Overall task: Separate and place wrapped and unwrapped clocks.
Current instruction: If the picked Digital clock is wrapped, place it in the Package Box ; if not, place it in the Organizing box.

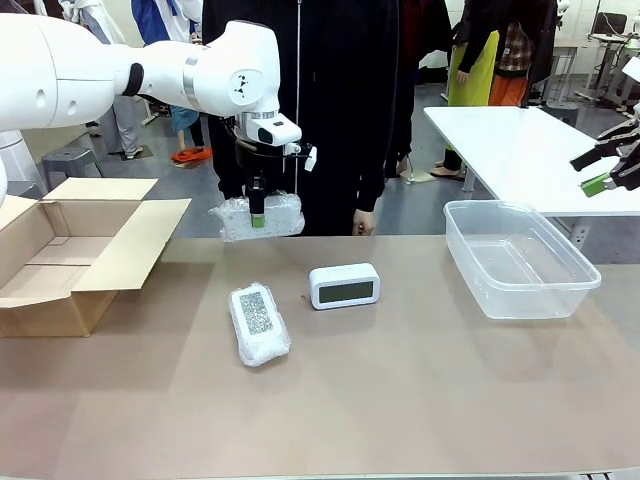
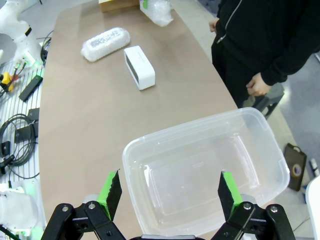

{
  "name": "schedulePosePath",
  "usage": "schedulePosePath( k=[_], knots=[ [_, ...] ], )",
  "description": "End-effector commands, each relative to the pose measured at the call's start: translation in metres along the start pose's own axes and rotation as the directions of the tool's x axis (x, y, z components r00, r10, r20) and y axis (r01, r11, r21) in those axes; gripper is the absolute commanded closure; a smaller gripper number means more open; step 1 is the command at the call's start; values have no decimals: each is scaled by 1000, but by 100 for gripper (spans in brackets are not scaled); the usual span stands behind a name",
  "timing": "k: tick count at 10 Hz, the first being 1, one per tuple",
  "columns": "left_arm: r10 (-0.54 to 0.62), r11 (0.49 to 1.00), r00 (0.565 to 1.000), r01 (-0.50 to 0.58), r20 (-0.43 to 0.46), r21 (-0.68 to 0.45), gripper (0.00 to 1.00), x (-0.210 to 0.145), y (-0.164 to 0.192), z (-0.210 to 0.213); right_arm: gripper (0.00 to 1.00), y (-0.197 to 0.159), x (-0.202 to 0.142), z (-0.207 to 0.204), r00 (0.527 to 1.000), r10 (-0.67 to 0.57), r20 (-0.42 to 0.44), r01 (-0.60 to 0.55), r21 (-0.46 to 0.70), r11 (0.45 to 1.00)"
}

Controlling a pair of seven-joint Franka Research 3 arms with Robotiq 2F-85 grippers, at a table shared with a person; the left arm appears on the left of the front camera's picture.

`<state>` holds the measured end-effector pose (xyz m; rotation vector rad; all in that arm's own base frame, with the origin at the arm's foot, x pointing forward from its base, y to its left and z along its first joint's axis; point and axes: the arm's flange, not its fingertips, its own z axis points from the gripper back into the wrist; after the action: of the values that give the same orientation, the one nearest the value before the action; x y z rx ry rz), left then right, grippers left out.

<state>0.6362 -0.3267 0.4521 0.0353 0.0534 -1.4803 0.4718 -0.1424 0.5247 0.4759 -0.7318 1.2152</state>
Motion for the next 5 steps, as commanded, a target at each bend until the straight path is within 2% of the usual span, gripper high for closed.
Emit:
schedulePosePath(
  k=[1,3,5],
  knots=[
    [178,984,984,-178,-20,0,47,-10,-7,20,0,0,0,-1,1000,3,8,-3,3,1000],
    [346,937,938,-345,-7,58,47,-35,-20,51,0,0,0,-1,1000,3,8,-3,3,1000],
    [384,918,923,-379,-16,119,47,-59,-30,84,0,0,0,-1,1000,3,8,-3,3,1000]
  ],
)
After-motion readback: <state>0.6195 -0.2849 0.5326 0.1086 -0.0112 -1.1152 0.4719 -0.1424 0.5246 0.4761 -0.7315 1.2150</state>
